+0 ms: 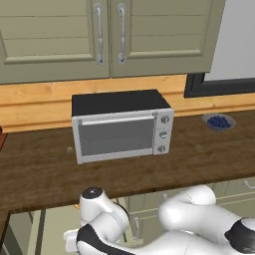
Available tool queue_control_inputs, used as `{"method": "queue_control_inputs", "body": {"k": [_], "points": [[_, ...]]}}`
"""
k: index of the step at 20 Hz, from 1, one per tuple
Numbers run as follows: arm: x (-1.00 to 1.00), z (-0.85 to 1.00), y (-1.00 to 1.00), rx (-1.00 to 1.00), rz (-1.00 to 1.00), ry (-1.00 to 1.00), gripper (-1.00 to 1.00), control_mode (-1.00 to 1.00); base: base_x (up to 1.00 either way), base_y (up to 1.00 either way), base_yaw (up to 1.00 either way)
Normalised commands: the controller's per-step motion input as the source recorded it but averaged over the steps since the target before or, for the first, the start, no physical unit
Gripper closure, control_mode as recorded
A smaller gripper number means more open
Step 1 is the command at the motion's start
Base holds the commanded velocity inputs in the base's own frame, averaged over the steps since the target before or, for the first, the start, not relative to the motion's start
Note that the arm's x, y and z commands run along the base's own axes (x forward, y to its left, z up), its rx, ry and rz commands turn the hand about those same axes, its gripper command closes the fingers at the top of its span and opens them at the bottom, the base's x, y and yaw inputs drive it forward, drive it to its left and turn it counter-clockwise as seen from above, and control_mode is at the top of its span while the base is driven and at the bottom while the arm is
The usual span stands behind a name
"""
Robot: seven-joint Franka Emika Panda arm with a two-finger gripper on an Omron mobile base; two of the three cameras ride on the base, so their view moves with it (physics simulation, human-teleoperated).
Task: Pick the rolling pin from the drawer and place it on the counter.
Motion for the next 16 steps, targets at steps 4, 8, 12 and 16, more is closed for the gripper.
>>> {"method": "queue_control_inputs", "body": {"k": [4,8,12,16], "points": [[-0.48,0.0,0.09,0.0,0.0,0.0,-1.0,-1.0,0.0,0.0,0.0],[-0.1,0.0,0.02,0.0,0.0,-0.11,-1.0,-1.0,0.0,0.0,0.0],[0.39,0.24,0.0,0.01,-0.03,-0.11,-1.0,-1.0,0.0,0.0,0.0],[0.64,0.35,0.0,0.04,-0.03,-0.09,-1.0,-1.0,0.0,0.0,0.0]]}}
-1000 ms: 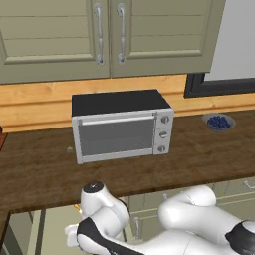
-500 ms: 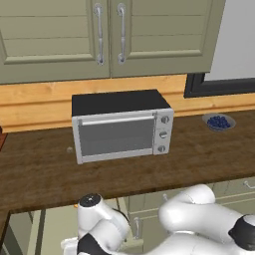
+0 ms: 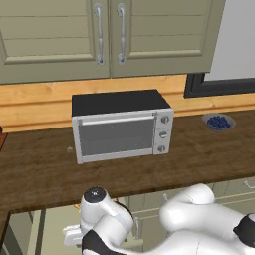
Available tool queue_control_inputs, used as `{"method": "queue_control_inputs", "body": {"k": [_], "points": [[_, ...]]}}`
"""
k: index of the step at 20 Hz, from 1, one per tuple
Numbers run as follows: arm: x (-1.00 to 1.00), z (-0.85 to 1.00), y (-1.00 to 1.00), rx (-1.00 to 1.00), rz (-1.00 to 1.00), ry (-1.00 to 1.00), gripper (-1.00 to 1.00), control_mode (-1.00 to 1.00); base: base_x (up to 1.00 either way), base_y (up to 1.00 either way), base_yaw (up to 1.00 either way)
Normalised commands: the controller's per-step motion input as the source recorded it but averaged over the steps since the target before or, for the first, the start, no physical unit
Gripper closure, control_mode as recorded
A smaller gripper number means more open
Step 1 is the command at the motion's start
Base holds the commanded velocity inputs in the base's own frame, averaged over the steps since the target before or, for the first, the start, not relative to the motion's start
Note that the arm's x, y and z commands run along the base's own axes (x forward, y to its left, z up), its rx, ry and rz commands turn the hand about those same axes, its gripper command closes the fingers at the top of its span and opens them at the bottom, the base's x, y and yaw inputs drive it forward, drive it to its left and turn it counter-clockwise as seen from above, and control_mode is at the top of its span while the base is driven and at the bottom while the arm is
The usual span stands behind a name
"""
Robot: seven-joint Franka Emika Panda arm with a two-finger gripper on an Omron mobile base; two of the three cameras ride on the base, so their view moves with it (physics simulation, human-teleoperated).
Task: Pick the rolling pin from the drawer and place it on the counter.
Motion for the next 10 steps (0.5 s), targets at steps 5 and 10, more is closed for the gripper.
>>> {"method": "queue_control_inputs", "body": {"k": [5,10], "points": [[0.47,-0.14,0.09,0.0,0.0,0.0,-1.0,-1.0,0.0,0.0,0.0],[0.01,-0.57,0.27,-0.04,0.0,0.01,-1.0,-1.0,0.0,0.0,0.0]]}}
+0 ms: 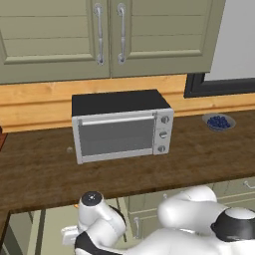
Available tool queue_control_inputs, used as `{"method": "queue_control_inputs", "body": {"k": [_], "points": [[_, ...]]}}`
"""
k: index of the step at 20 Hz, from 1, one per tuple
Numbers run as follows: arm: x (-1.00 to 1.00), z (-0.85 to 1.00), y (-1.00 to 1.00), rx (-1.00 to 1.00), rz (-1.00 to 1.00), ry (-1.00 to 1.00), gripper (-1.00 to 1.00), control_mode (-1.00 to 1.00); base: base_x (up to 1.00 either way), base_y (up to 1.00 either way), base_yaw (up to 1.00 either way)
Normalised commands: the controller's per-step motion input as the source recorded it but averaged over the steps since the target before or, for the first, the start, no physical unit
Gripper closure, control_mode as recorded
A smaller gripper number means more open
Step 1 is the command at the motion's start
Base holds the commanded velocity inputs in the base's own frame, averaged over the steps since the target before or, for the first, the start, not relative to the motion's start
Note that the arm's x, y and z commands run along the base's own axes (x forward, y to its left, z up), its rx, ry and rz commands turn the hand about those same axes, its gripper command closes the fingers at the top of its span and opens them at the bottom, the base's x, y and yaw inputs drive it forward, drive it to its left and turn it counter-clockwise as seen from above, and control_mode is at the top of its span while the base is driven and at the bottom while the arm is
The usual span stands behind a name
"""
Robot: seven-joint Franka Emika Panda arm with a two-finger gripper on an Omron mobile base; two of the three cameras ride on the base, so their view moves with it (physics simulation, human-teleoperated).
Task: Pick the rolling pin from the drawer and place it on the counter.
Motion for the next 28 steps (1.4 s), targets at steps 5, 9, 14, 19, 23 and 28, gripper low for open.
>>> {"method": "queue_control_inputs", "body": {"k": [5,9,14,19,23,28], "points": [[-0.17,-0.23,0.23,0.0,0.0,0.13,-1.0,-1.0,0.0,0.0,0.0],[-0.89,-0.08,0.22,0.0,0.0,0.28,-1.0,-1.0,0.0,0.0,0.0],[-1.0,-0.06,0.16,-0.01,0.0,0.21,-1.0,-1.0,0.0,0.0,0.0],[-1.0,-0.12,0.16,-0.04,0.0,0.13,-1.0,-1.0,0.0,0.0,0.0],[-0.67,-0.03,0.04,-0.03,0.0,0.04,-1.0,-1.0,0.0,0.0,0.0],[0.22,0.0,-0.09,0.0,0.0,-0.01,-1.0,-1.0,0.0,0.0,0.0]]}}
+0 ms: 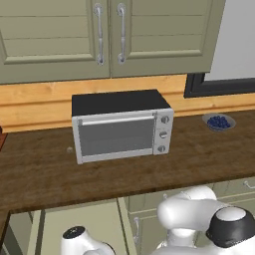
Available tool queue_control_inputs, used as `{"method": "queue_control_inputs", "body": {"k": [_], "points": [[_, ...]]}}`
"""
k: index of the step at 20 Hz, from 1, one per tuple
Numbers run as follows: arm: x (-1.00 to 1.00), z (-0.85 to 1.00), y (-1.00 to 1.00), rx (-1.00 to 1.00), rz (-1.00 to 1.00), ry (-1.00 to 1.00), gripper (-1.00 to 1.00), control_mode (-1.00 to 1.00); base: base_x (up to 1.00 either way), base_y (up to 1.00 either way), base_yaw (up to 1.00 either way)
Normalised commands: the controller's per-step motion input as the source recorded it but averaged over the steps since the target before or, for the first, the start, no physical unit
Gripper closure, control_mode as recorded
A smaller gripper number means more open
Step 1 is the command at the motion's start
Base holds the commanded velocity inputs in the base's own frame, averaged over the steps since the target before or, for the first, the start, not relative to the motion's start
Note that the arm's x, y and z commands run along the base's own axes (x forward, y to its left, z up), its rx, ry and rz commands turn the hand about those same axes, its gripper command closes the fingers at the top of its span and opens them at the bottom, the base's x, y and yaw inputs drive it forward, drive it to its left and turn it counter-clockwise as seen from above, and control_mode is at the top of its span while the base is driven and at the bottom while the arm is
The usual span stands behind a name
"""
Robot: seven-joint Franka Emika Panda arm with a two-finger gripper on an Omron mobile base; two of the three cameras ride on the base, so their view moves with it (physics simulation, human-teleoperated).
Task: Pick the rolling pin from the drawer and place it on the counter.
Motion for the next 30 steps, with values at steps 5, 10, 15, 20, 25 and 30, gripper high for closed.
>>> {"method": "queue_control_inputs", "body": {"k": [5,10,15,20,25,30], "points": [[1.0,0.37,-0.34,0.02,0.0,-0.03,-1.0,-1.0,0.0,0.0,0.0],[0.86,0.25,-0.28,0.01,0.08,-0.13,-1.0,-1.0,0.0,0.0,0.0],[0.07,0.0,-0.12,-0.05,0.33,-0.13,-1.0,-1.0,0.0,0.0,0.0],[0.09,0.0,-0.39,-0.01,0.29,-0.23,-1.0,-1.0,0.0,0.0,0.0],[0.09,-0.23,-0.47,0.0,0.1,-0.36,-1.0,-1.0,0.0,0.0,0.0],[0.22,-0.2,-0.17,0.09,0.01,-0.26,-1.0,-1.0,0.0,0.0,0.0]]}}
